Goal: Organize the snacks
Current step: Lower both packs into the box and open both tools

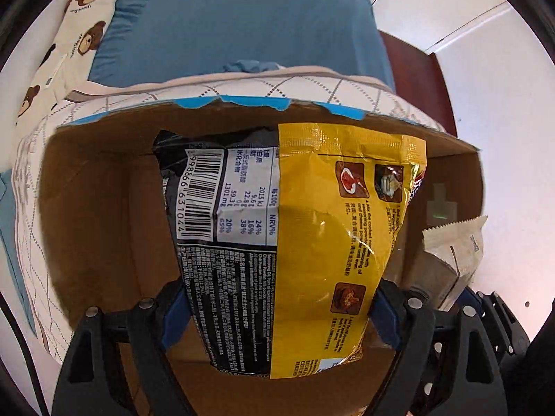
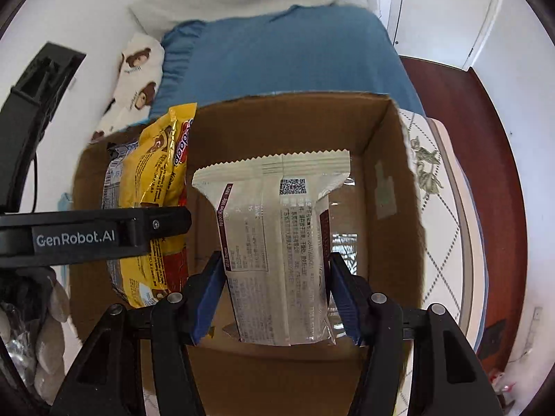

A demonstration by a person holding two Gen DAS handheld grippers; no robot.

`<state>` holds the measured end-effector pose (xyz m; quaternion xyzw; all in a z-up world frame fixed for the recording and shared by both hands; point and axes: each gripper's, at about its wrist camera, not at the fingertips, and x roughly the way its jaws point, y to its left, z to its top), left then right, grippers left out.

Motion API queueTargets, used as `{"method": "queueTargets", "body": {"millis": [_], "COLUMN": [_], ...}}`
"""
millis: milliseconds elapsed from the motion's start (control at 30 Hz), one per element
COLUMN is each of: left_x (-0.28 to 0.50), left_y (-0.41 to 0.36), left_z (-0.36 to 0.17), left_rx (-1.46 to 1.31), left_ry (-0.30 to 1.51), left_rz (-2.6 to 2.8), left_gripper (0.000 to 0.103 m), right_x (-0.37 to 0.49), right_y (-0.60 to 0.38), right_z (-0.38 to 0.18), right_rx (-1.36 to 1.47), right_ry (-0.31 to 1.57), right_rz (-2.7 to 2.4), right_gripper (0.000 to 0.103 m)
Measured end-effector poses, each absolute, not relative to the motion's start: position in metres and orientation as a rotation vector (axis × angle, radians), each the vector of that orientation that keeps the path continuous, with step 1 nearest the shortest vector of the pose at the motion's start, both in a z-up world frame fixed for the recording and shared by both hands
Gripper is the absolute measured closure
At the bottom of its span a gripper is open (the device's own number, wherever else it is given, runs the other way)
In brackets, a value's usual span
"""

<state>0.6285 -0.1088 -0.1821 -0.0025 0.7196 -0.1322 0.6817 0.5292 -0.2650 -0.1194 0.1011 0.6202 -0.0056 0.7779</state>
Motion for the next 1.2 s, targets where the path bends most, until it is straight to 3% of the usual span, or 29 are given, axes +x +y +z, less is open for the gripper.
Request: {"method": "queueTargets", "body": {"millis": [233, 367, 400, 700, 1200], "left_x": [0.631, 0.629, 0.629, 0.610, 0.510], "left_y": [-0.121, -0.118, -0.117, -0.101, -0.060], "left_z": [-0.197, -0.204, -0.205, -0.174, -0.072], "left_rx": [0.032, 0.046, 0.046, 0.016, 0.057], "left_ry": [1.665, 1.669, 1.672, 1.577, 1.179], "left_rz": [-0.258, -0.242, -0.240, -0.264, -0.232], "left_gripper": [0.017, 0.012, 0.012, 0.012, 0.012], "right_x": [0.563, 0.571, 0.569, 0.555, 0.457], "right_y": [-0.251, -0.255, -0.254, -0.272, -0.272], "right_z": [-0.169, -0.182, -0.182, -0.172, -0.088], "right_rx": [0.186, 0.215, 0.221, 0.209, 0.171], "right_ry": [1.466, 1.509, 1.505, 1.445, 1.185], "right_rz": [0.028, 0.066, 0.074, 0.033, -0.051], "right_gripper": [0.038, 0.014, 0.011, 0.011, 0.011]}}
